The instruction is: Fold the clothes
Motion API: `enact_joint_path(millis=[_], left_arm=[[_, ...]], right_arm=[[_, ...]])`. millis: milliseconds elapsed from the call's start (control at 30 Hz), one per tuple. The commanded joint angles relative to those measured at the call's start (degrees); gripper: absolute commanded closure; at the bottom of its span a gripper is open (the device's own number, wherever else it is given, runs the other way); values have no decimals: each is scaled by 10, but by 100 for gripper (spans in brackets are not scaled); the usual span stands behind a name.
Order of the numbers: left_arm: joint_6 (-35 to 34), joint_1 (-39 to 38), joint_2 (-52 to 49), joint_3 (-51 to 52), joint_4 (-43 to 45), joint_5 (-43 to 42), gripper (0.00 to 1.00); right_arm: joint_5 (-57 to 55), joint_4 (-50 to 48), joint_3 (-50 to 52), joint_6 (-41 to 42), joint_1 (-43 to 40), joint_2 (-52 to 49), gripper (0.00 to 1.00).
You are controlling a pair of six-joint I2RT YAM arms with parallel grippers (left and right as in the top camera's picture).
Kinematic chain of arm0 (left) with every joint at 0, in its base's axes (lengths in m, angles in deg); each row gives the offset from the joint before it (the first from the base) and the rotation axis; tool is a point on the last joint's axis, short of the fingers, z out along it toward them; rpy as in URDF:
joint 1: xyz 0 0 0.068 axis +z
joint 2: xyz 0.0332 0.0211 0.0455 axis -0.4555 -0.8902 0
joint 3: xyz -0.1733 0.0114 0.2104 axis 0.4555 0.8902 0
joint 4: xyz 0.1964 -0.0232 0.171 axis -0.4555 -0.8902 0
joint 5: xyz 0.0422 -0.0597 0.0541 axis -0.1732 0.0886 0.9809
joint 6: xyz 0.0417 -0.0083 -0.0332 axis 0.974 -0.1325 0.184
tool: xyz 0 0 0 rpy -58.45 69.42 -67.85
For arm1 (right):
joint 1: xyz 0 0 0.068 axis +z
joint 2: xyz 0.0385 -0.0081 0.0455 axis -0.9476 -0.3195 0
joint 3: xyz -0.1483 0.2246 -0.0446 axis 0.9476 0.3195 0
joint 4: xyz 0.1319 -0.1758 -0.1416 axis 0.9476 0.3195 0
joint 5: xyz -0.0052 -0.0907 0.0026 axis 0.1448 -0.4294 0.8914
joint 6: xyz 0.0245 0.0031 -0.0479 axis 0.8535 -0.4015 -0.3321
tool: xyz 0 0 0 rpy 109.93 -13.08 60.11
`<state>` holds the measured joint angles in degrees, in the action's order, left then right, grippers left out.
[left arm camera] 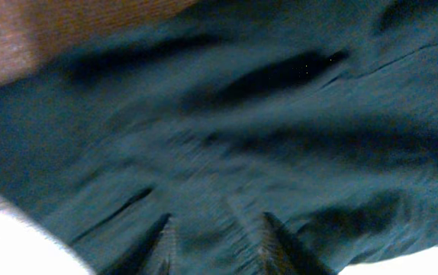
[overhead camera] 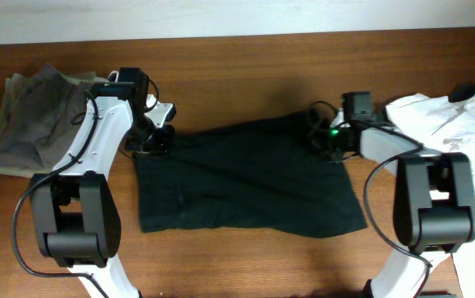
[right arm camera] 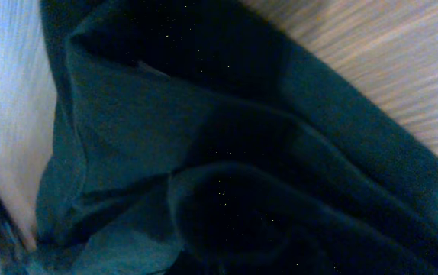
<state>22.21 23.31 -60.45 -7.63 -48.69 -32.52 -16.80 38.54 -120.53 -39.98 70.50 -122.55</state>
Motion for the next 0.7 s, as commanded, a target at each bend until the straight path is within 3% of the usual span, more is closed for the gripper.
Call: enact_joint_path(millis=[0,100,200,300,433,533,667], left_arm=[[9,3,11,6,-3,3,40],[-11,11,11,5,-26,20,36],[-43,37,11,6,-31,17,15],[-37,76,7,45,8,-98,4],[-34,71,-14,145,110,-180,6],[-35,68,-43,154,119,-202,11],[-61,36,-106,154,121,-215,33]], right_arm=[[-89,19,14,0,-70,-18,96],[-56,94,-26,-112,-93,24,94],[-21,244,-89,-263,-76,104,90],[-25,371,-108,-296,-16,154,85],[-28,392,-87,-263,69,120,86],[-27,392,-86,-225,100,75,87],[-25,379,-86,-218,124,47,90]])
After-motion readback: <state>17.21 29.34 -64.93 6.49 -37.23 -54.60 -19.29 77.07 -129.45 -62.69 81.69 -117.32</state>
